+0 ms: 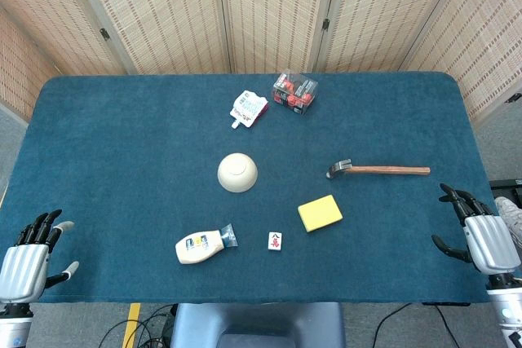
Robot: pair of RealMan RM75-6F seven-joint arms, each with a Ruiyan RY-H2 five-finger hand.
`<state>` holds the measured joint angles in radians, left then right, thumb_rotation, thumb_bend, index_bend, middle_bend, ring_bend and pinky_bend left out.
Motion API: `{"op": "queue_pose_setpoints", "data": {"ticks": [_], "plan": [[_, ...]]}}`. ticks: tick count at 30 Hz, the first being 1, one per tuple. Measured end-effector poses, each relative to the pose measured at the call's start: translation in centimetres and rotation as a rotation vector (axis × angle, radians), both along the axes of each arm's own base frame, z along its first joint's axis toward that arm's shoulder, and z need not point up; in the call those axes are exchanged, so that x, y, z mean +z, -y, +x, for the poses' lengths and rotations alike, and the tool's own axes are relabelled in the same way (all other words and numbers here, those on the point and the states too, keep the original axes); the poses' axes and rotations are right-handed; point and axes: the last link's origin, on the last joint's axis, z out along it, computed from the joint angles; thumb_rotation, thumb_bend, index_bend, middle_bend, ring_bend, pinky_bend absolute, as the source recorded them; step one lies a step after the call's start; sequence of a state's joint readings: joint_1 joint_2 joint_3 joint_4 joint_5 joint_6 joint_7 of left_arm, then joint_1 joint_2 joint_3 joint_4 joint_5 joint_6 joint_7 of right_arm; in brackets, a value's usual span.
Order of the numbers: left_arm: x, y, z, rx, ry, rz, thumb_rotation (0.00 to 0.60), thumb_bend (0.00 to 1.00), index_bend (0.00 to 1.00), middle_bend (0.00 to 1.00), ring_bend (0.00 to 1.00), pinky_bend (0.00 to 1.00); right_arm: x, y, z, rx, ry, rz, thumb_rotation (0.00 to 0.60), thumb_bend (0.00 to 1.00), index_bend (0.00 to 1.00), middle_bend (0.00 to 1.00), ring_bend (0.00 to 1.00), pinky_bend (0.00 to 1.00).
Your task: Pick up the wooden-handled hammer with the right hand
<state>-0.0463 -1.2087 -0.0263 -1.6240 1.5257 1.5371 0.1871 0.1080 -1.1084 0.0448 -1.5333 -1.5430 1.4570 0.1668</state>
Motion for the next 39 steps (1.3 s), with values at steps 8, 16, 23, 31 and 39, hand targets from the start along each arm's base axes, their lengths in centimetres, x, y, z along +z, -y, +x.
{"op": "queue_pose_setpoints", "data": {"ticks": [8,16,23,31,39], "plan": [[0.0,0.0,-0.1,-0.012,0.006,0.020,0.600,0.20,0.29,0.13,0.12,0.21,0.0,-0.1,0.1,0.006,0.004,-0.005,0.600,0.15,0.09,0.29,0.15,0.30],[0.1,0.1,-0.3,-0.007,0.011,0.015,0.600,0.20,0.29,0.13,0.12,0.21,-0.4,0.9,-0.1,-0.005,0.003,0.012,0.600,0.16,0.09,0.29,0.15,0.30],[0.3,0.6,-0.5,0.007,0.017,0.022,0.600,0.20,0.29,0.13,0.12,0.21,-1.7,4.4,0.1,-0.026,-0.010,0.088,0.600,0.19,0.09,0.21,0.15,0.26],[0.7,1.3,-0.6,0.027,0.016,0.033,0.600,0.20,0.30,0.13,0.12,0.21,-4.3,11.6,2.1,0.005,-0.048,0.151,0.600,0.28,0.21,0.34,0.14,0.26],[1.2,2.0,-1.0,0.056,0.004,0.047,0.600,0.20,0.30,0.13,0.12,0.21,-6.6,17.1,3.2,0.000,-0.078,0.171,0.600,0.28,0.26,0.36,0.14,0.25]]}}
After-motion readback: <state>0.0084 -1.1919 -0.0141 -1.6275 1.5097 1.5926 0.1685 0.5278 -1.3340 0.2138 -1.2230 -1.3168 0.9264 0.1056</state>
